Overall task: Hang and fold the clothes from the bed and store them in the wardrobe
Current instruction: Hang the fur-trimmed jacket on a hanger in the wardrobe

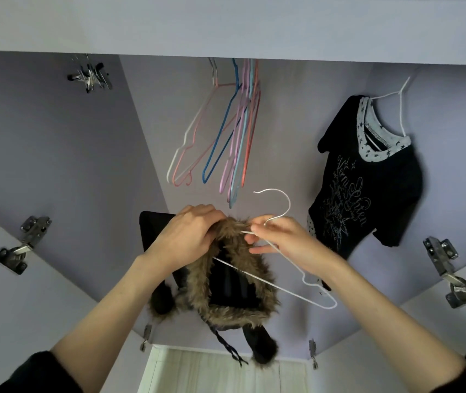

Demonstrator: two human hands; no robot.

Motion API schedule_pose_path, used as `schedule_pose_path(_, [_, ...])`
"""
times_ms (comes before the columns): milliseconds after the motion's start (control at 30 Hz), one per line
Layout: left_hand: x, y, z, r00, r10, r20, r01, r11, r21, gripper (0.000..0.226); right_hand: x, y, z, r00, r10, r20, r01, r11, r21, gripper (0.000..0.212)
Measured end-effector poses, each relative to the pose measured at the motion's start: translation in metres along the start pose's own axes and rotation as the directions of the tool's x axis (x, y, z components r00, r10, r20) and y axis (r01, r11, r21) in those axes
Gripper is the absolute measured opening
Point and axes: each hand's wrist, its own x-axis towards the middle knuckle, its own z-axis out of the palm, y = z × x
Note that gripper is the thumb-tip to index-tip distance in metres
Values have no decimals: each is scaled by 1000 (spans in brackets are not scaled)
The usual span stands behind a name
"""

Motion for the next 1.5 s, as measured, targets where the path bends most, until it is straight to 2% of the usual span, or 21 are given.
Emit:
schedule_pose_path(67, [-3, -3, -5, 1000, 6, -25, -6, 1000, -10, 29, -2, -4, -17, 989, 77, 128, -116, 935, 335, 28])
schedule_pose_path(100, [-4, -4, -8, 999, 4, -44, -5, 1000, -21, 29, -2, -5, -24, 982, 101, 158, -156, 906, 393, 33])
schedule_pose_path(133, [-5, -5, -11, 998, -1, -66, -1, 999, -32, 30, 0, -4, -28, 979, 127, 158, -176, 920, 350, 35])
schedule_pose_path(200, [-6, -6, -18, 994, -2, -113, -3, 999, -49, 33, 6, -5, -26, 971, 172, 168, -170, 985, -26, 38])
schedule_pose_path(233, [-6, -5, -22, 991, 8, -130, -15, 998, -54, 34, 10, -7, -19, 956, 199, 214, -158, 968, -195, 39])
schedule_pose_path(300, [-4, -2, -29, 987, 44, -152, -56, 995, -77, 35, 21, -10, 1, 936, 201, 288, -78, 918, -388, 45])
schedule_pose_path(400, [-4, -1, -40, 978, 76, -192, -98, 989, -107, 33, 37, -12, 27, 982, 22, 189, 80, 853, -516, 41])
schedule_pose_path(500, [-13, -10, -47, 971, 35, -236, -60, 993, -97, 31, 45, -9, 24, 996, -86, 34, 87, 735, -673, 9])
schedule_pose_path(533, [-17, -13, -47, 969, 10, -248, -36, 994, -101, 30, 46, -9, 18, 993, -120, -6, 80, 696, -714, 7])
schedule_pose_path(700, [-25, -12, -43, 959, -35, -281, 3, 993, -114, 30, 47, -4, -13, 968, -245, -60, 58, 446, -893, 11])
schedule_pose_path(767, [-26, -16, -47, 951, -61, -304, 30, 994, -104, 31, 48, -2, -29, 968, -220, -118, -25, 383, -923, 26])
schedule_pose_path(833, [-28, -23, -52, 937, -81, -341, 55, 995, -85, 32, 47, 1, -46, 953, -188, -236, -138, 425, -895, 29])
schedule_pose_path(933, [-27, -30, -55, 919, -111, -378, 94, 994, -63, 32, 42, 6, -63, 920, -110, -376, -248, 581, -776, 31])
schedule_pose_path(1067, [-21, -29, -45, 907, -137, -398, 137, 990, -27, 27, 40, 16, -72, 919, -62, -389, -277, 602, -749, 31])
schedule_pose_path(1133, [-21, -32, -42, 891, -172, -421, 176, 984, -30, 26, 36, 18, -76, 920, -12, -391, -288, 656, -698, 31])
schedule_pose_path(1233, [-21, -38, -39, 869, -220, -443, 232, 972, -29, 25, 27, 17, -84, 946, 50, -320, -256, 723, -642, 22])
schedule_pose_path(1333, [-22, -44, -36, 851, -253, -461, 278, 961, -15, 24, 18, 19, -85, 957, 112, -268, -265, 711, -651, 18])
schedule_pose_path(1500, [-24, -55, -35, 850, -233, -473, 321, 940, 113, 25, 11, 19, -87, 923, 217, -317, -352, 810, -469, 25])
